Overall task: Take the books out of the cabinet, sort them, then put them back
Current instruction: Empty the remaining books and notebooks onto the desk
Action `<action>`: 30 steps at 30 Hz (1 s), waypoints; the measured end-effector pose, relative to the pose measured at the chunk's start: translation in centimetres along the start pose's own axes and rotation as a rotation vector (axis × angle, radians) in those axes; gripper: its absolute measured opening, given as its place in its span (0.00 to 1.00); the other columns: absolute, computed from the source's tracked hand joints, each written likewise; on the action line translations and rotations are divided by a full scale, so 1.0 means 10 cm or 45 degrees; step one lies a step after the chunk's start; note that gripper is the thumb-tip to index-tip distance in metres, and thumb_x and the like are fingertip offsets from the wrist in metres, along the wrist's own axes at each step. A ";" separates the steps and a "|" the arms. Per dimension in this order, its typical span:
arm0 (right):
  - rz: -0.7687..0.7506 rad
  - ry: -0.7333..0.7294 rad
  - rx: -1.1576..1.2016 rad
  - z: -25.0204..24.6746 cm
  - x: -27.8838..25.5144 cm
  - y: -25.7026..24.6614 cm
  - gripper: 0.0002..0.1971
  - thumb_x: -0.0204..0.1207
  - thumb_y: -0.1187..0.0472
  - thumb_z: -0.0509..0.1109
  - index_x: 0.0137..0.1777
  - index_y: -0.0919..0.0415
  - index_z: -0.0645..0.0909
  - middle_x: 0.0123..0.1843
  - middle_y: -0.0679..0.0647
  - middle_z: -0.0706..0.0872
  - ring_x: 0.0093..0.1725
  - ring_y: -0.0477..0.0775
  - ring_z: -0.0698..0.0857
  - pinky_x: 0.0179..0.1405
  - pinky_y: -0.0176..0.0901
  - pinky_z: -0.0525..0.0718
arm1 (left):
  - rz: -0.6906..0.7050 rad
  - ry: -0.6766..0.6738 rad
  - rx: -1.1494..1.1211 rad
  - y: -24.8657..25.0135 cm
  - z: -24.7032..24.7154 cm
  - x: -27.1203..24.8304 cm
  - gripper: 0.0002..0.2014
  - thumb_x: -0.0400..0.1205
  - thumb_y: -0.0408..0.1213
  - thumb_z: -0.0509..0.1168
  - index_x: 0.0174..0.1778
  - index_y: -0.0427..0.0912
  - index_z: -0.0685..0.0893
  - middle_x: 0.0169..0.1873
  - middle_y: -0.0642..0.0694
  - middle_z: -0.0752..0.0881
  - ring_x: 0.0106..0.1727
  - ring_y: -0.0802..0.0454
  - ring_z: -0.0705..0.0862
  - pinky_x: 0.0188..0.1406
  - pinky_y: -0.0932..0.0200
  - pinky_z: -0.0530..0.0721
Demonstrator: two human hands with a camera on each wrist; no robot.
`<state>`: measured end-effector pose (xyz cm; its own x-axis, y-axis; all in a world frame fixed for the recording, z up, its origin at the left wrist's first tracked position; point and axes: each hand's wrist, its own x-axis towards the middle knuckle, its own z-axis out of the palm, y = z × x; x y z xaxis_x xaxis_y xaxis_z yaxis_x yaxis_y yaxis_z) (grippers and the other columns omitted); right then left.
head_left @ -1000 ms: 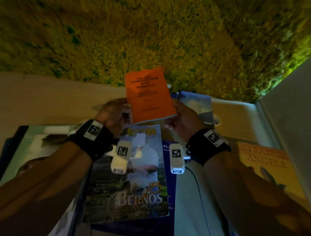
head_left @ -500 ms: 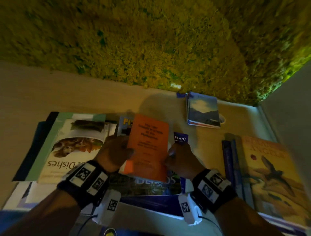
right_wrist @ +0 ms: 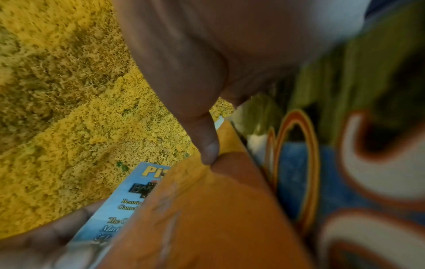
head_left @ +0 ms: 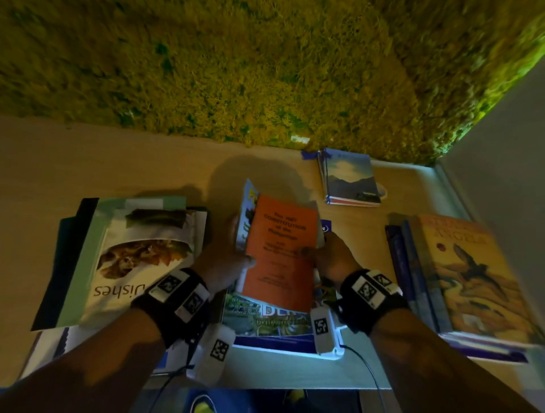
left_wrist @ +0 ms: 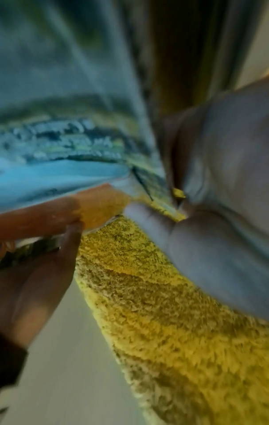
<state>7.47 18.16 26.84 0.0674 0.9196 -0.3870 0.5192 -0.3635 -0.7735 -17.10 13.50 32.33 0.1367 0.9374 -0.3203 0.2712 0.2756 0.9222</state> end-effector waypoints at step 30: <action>-0.335 -0.026 -0.562 0.00 1.01 -0.58 0.28 0.84 0.44 0.68 0.80 0.54 0.72 0.72 0.65 0.75 0.61 0.68 0.84 0.60 0.56 0.86 | -0.212 -0.113 1.355 0.22 -0.40 1.58 0.54 0.69 0.73 0.69 0.86 0.61 0.49 0.85 0.38 0.50 0.82 0.29 0.60 0.79 0.32 0.67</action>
<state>5.12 29.52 27.41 -0.1283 0.9668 -0.2211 0.8271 -0.0187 -0.5617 -18.10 29.80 30.15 0.0787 0.8747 -0.4782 0.9755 0.0314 0.2179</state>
